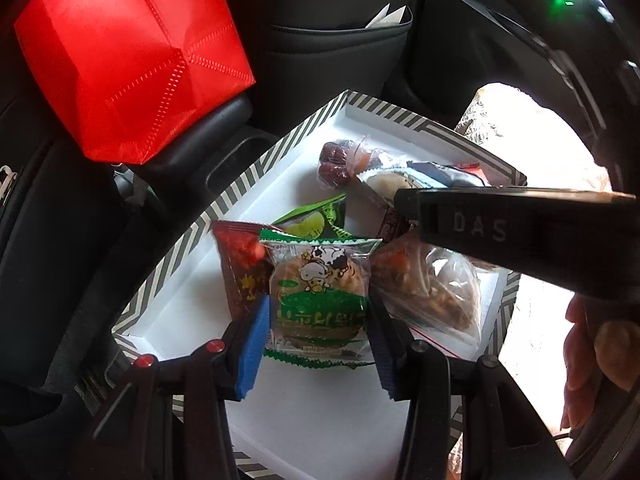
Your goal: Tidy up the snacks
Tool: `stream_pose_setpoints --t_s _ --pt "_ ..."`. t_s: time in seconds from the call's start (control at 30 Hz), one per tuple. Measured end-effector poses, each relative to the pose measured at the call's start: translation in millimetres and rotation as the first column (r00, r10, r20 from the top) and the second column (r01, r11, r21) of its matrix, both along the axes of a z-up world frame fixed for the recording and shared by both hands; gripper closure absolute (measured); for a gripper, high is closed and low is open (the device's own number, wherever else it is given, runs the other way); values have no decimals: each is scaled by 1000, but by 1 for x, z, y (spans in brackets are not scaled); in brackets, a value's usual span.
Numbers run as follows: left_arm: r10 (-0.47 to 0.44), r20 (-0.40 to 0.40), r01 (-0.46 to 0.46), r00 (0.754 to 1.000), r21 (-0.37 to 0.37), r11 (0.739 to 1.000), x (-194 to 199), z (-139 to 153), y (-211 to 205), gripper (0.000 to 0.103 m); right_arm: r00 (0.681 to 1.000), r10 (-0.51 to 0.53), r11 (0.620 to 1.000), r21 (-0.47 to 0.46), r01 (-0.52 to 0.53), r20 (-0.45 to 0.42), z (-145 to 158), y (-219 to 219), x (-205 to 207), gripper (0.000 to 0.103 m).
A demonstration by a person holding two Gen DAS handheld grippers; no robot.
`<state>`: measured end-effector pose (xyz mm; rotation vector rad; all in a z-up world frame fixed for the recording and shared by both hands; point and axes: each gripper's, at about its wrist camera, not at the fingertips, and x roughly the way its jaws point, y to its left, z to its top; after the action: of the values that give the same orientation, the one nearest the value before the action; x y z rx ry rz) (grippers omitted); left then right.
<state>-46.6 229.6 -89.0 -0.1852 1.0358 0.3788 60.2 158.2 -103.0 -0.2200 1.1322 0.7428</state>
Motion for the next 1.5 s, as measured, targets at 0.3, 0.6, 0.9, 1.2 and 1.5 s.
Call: stream_pose_setpoints --t_s 0.3,0.6,0.9,1.2,1.5 --pt "18 -5 -18 1000 10 1000 0 0 1 51 1000 -23 996 82 21 18 15 -21 -13 56" --pt "63 34 -65 997 48 997 -12 14 1 11 991 -83 993 95 73 109 36 -56 -38 56" --pt "45 62 -49 997 64 997 -23 19 -16 9 964 -215 975 88 204 155 38 -110 -64 56" --pt "38 103 -45 994 72 996 -34 23 -26 9 955 -264 964 62 258 134 17 -137 -79 56" --pt "17 108 -24 994 62 998 -36 19 -31 9 955 -262 965 46 258 142 10 -135 -88 56"
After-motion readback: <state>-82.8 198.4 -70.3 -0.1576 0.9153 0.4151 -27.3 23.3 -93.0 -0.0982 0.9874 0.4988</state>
